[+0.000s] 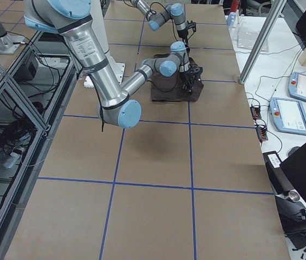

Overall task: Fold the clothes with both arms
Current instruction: 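Release the hem near the collar and raise both grippers, then grasp the folded shirt's side edge with the left gripper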

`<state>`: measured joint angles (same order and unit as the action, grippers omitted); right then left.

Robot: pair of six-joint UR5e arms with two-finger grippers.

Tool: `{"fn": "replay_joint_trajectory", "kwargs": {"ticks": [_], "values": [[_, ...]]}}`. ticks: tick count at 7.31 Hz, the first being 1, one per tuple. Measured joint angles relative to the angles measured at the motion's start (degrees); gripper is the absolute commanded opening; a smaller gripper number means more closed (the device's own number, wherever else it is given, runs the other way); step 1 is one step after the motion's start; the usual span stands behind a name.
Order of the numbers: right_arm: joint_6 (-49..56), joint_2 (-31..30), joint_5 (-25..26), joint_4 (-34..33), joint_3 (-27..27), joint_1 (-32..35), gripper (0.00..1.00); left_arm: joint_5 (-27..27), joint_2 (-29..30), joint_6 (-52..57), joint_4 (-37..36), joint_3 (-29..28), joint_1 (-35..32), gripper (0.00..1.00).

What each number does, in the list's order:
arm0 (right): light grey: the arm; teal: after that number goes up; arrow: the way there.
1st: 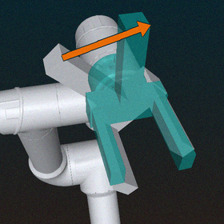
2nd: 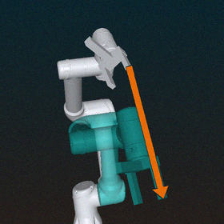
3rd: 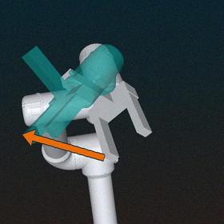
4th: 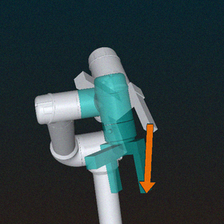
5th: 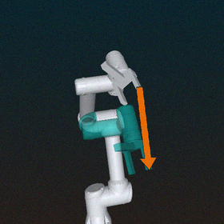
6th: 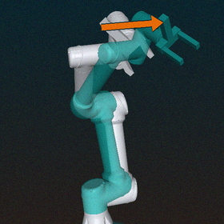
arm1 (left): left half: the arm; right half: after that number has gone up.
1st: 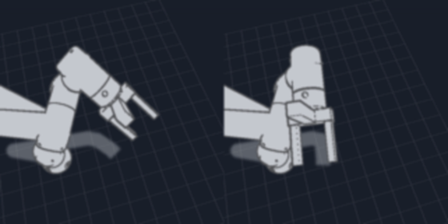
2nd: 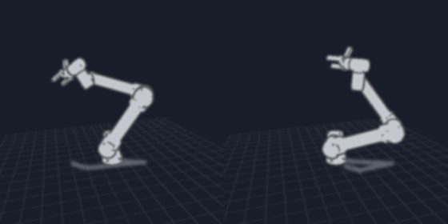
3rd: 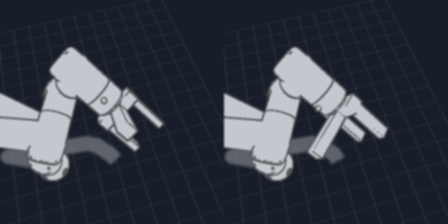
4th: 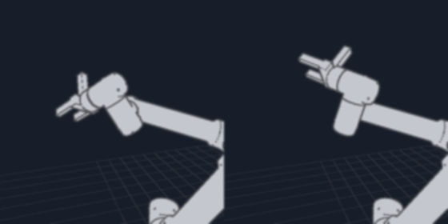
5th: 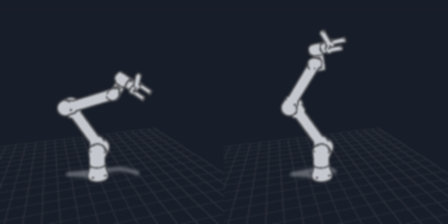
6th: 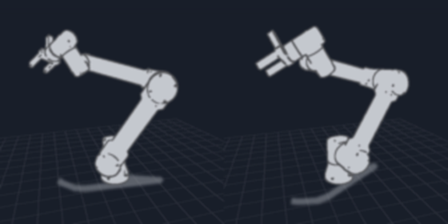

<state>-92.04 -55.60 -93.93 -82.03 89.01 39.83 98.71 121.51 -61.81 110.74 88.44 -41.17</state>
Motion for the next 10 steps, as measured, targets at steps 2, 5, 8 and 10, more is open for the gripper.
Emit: {"fn": "replay_joint_trajectory", "kwargs": {"ticks": [2, 5, 8, 10], "values": [[0.2, 0.3, 0.1, 2.0, -3.1, 0.0, 0.99, -0.1, 0.2, 0.2, 2.4, -2.8, 0.0, 0.99], [6.8, 0.3, -0.7, 2.4, -2.2, 0.3, 1.00, 0.2, -1.1, 7.9, 3.0, -0.4, -0.1, 1.00], [11.2, -1.1, -2.7, 2.4, 2.7, 0.9, 1.00, 2.3, -12.2, 10.2, 3.9, 11.9, 1.0, 1.00], [11.4, -1.3, -2.8, 2.4, 3.3, 0.9, 1.00, 2.9, -20.7, 8.5, 9.6, 16.9, 4.2, 0.86]]}}
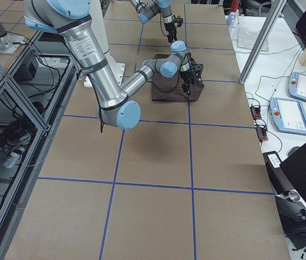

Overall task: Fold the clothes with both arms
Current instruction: 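Grasp the folded shirt's side edge with the left gripper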

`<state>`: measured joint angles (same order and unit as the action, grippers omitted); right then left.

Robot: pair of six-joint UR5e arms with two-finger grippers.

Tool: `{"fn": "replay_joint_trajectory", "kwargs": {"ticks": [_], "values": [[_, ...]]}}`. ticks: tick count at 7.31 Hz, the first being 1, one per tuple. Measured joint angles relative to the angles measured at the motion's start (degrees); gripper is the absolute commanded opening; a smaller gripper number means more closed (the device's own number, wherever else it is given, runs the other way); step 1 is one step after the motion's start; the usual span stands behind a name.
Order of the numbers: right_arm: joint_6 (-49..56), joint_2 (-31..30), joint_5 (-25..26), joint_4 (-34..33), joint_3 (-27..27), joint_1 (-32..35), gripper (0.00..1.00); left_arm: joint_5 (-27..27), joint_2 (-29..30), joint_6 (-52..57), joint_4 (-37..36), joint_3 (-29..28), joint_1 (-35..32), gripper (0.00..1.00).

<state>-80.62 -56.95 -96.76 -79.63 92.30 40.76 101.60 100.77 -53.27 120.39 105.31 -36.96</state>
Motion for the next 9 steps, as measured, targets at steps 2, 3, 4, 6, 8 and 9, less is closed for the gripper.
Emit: {"fn": "replay_joint_trajectory", "kwargs": {"ticks": [2, 3, 4, 6, 8, 9], "values": [[0.0, 0.0, 0.0, 0.0, 0.1, 0.0, 1.00, -1.0, -3.3, -9.0, 5.9, 0.8, 5.0, 0.65], [-0.1, -0.1, 0.0, 0.0, 0.1, 0.0, 1.00, -2.3, -3.3, -13.7, 7.1, 0.8, 7.7, 0.59], [-0.1, -0.2, 0.0, 0.0, 0.1, 0.0, 1.00, -3.7, -3.2, -17.6, 7.7, 0.8, 10.2, 0.53], [-0.1, -0.4, 0.2, 0.0, 0.2, 0.0, 1.00, -5.6, -2.5, -21.1, 8.0, 0.6, 13.3, 0.23], [-0.2, -0.6, 0.3, 0.0, 0.2, 0.0, 1.00, -6.0, -2.3, -22.9, 8.0, 0.5, 14.3, 0.00], [-0.2, -0.7, 0.4, 0.1, 0.2, 0.0, 1.00, -6.0, -2.3, -23.4, 8.0, 0.4, 14.5, 0.00]]}}
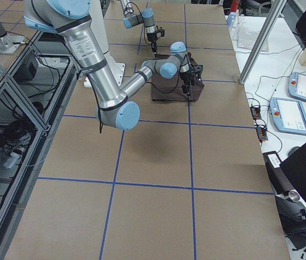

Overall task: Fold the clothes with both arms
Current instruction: 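Grasp the folded shirt's side edge with the left gripper, then drag the folded shirt with the left gripper away from the robot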

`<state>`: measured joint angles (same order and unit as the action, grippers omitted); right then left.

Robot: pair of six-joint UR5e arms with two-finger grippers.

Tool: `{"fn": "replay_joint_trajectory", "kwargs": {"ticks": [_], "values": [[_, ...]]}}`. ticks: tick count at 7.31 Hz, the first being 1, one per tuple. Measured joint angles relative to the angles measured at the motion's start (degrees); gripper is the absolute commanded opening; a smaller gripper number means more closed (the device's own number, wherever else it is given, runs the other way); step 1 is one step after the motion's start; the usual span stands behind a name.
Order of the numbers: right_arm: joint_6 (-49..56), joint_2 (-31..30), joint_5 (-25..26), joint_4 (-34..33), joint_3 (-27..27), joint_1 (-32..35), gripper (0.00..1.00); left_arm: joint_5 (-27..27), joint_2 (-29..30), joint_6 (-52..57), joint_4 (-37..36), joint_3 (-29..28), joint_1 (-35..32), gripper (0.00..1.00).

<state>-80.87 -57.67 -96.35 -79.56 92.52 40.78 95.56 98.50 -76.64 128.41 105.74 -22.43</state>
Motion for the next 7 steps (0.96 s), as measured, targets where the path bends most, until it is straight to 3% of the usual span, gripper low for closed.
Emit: {"fn": "replay_joint_trajectory", "kwargs": {"ticks": [4, 6, 7], "values": [[-0.1, -0.6, 0.1, 0.0, 0.4, 0.0, 1.00, 0.0, -0.5, 3.9, -0.3, 0.0, -2.7, 0.00], [-0.1, -0.6, 0.1, 0.0, 0.4, 0.0, 1.00, 0.2, 0.7, 13.3, -0.5, -4.1, -10.8, 0.00], [-0.2, -0.6, 0.2, 0.0, 0.7, 0.0, 1.00, 0.3, 4.0, 18.0, -0.6, -9.0, -15.5, 0.00]]}}
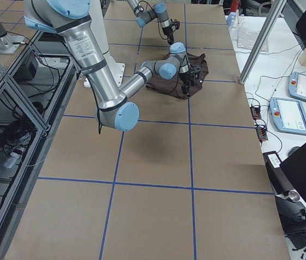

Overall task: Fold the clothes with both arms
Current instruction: 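Drag the folded shirt with the left gripper away from the robot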

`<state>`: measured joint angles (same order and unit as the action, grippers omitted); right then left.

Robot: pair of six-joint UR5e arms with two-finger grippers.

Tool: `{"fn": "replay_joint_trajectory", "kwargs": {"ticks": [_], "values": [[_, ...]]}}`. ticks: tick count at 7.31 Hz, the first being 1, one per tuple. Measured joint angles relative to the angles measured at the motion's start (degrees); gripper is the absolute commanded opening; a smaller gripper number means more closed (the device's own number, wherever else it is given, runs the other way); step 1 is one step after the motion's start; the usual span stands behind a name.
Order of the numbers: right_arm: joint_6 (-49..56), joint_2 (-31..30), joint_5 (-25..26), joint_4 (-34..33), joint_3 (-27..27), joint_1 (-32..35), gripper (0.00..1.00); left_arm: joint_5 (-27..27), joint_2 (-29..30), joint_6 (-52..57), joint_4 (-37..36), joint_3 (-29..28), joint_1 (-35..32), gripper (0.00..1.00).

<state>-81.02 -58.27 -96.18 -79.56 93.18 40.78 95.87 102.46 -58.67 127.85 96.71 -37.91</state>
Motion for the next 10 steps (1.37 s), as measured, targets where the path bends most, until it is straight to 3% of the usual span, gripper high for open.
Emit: {"fn": "replay_joint_trajectory", "kwargs": {"ticks": [1, 4, 5, 6, 7, 9, 10], "values": [[0.0, 0.0, 0.0, 0.0, 0.4, 0.0, 1.00, 0.1, 5.3, 3.7, 0.1, -6.8, -4.3, 0.00], [-0.2, -0.9, -0.1, -0.5, 3.3, 0.1, 1.00, 0.2, 27.2, 9.4, 3.2, -34.8, -12.6, 0.00], [-0.2, -1.8, -0.3, -0.7, 4.9, 0.0, 1.00, 0.1, 31.4, 10.3, 5.3, -41.1, -13.9, 0.99], [-0.2, -2.2, -0.3, -0.6, 5.9, -0.3, 1.00, 0.1, 32.3, 12.5, 6.7, -43.6, -14.9, 1.00], [-0.1, -2.0, -0.2, -0.2, 6.1, -1.2, 1.00, 0.9, 30.6, 14.9, 8.6, -42.4, -15.4, 1.00], [-0.2, 2.0, 0.1, 0.0, 3.2, -2.5, 0.96, 7.1, 22.9, 16.9, 11.8, -33.1, -15.8, 1.00], [-1.0, 5.2, 0.6, 0.4, -0.1, -2.7, 0.88, 9.0, 19.8, 16.8, 12.0, -28.6, -15.9, 1.00]]}}
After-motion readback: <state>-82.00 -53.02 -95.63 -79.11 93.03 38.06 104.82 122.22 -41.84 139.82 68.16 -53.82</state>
